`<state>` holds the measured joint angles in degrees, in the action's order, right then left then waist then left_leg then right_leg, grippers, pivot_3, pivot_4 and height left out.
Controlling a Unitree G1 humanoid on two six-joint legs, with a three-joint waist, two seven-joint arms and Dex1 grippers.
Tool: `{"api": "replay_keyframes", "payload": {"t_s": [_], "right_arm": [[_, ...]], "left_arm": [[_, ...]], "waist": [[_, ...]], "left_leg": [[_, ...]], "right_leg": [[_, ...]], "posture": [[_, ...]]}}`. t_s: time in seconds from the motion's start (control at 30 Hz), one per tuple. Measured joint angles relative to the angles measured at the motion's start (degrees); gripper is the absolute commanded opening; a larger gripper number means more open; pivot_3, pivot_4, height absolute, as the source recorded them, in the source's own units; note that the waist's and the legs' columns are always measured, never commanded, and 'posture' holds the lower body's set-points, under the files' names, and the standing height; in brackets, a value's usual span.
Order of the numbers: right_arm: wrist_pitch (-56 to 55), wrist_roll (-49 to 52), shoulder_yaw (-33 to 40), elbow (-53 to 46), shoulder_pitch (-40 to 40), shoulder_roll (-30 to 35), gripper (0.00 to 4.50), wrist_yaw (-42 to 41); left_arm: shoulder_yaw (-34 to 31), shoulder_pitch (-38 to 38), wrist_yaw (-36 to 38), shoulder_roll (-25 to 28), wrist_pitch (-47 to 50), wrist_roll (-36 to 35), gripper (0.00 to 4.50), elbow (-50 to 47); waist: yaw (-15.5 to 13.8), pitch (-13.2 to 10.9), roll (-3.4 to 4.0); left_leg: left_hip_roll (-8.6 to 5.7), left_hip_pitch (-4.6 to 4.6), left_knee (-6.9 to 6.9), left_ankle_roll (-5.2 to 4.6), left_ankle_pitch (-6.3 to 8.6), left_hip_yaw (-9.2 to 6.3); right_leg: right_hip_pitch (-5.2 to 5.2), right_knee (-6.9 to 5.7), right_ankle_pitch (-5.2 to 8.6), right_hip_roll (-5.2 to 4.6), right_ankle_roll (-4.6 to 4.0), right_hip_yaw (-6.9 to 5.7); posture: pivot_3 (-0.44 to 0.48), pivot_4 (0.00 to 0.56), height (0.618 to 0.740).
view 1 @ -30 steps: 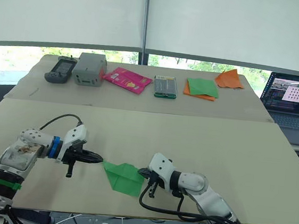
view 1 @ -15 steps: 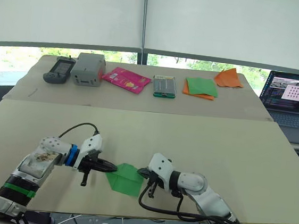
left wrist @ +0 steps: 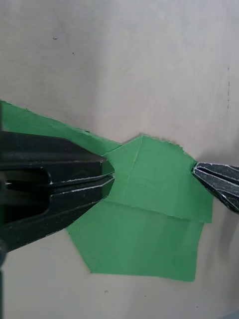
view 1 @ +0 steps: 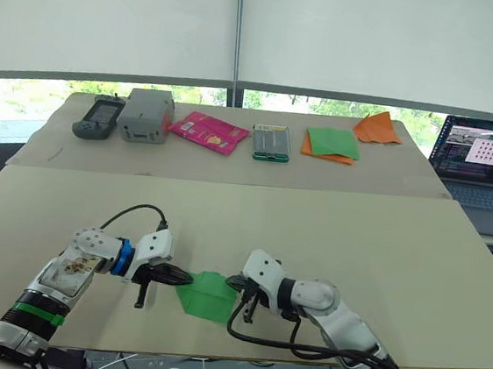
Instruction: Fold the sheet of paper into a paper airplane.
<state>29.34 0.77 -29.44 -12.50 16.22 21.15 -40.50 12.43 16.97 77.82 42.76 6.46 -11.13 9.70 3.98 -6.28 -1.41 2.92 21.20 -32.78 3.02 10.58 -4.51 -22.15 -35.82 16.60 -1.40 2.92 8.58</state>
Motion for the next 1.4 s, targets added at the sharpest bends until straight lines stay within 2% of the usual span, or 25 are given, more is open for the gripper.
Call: {"api": "replay_keyframes", "payload": {"t_s": [0.17,0.37,0.6,1.4], "right_arm": [[1.1,0.7,-0.1,0.6,1.6,-1.6,0.00,-1.7],[-0.3,0.6,-3.8,0.9,3.1,-2.7,0.00,-5.4],[-3.8,-1.8,-5.7,7.1,7.1,-4.4,0.00,-5.8],[-5.8,-3.6,-6.5,7.1,6.0,-4.6,0.00,-7.9]], "left_arm": [[0.3,0.1,0.0,0.0,-0.9,0.3,0.04,0.5],[0.6,0.4,-0.1,0.0,-2.6,0.7,0.04,1.2],[0.5,0.0,-0.1,0.3,-2.6,0.7,0.04,1.0],[0.2,-0.9,-0.8,1.5,-2.6,0.7,0.04,-0.1]], "waist": [[0.0,0.0,0.01],[0.0,-0.1,0.08],[0.0,-0.1,0.12],[0.2,0.0,0.22]], "left_leg": [[0.00,0.02,0.00,0.00,0.00,0.00],[0.00,0.02,0.00,0.00,0.00,0.00],[0.00,0.00,0.02,0.00,0.00,0.00],[0.01,-0.03,0.04,0.01,0.01,0.00]], "right_leg": [[-0.01,0.00,0.00,0.00,0.00,0.00],[-0.01,0.00,0.00,0.00,0.00,0.00],[-0.01,-0.01,0.00,0.01,0.00,-0.01],[0.00,-0.01,0.02,0.01,-0.03,0.00]], "posture": [[0.000,0.150,0.740],[0.000,0.150,0.740],[0.000,0.150,0.740],[0.000,0.150,0.740]]}}
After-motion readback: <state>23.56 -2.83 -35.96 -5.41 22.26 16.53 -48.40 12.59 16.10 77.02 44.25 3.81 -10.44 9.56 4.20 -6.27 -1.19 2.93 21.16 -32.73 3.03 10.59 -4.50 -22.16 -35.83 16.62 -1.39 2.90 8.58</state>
